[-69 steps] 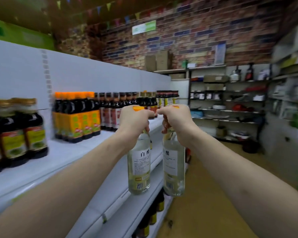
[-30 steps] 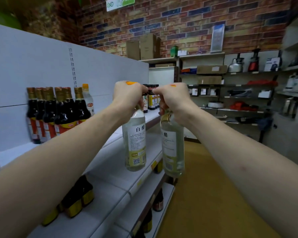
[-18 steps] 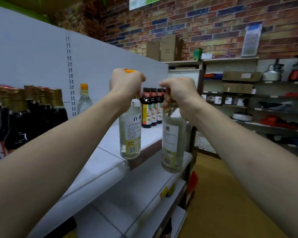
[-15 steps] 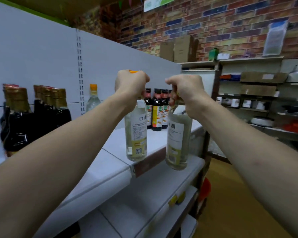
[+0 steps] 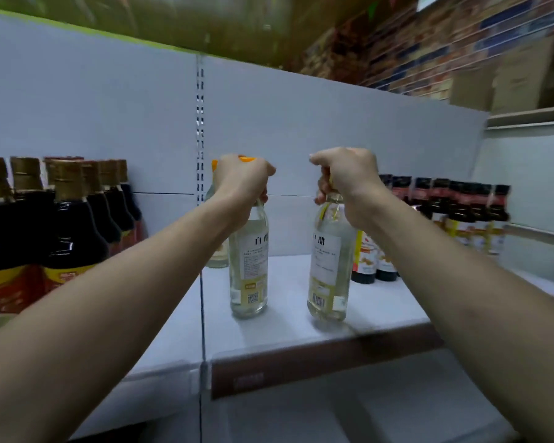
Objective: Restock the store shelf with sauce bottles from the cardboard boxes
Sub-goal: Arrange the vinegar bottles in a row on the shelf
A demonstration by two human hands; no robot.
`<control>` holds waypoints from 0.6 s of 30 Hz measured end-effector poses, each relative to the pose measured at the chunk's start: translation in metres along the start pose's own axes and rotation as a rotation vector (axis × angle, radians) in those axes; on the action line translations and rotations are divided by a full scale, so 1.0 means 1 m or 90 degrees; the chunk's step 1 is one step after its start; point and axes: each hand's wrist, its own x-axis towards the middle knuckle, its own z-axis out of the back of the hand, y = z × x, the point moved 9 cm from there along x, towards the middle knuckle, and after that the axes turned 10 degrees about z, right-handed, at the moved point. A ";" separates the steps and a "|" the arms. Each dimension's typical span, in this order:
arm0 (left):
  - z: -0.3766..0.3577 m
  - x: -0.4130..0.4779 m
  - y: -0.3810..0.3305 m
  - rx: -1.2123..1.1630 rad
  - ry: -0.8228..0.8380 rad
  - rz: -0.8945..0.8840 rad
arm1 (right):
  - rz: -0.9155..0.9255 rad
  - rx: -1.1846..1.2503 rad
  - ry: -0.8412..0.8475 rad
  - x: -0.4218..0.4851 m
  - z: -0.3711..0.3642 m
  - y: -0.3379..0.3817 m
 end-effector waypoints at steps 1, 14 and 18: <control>0.000 0.003 0.001 0.008 -0.029 0.003 | -0.009 0.013 0.016 0.007 0.000 -0.010; 0.008 0.031 0.015 0.082 -0.215 -0.020 | -0.058 0.115 0.116 0.041 -0.039 -0.069; 0.017 0.042 0.016 0.141 -0.253 -0.064 | 0.004 0.045 0.096 0.053 -0.050 -0.080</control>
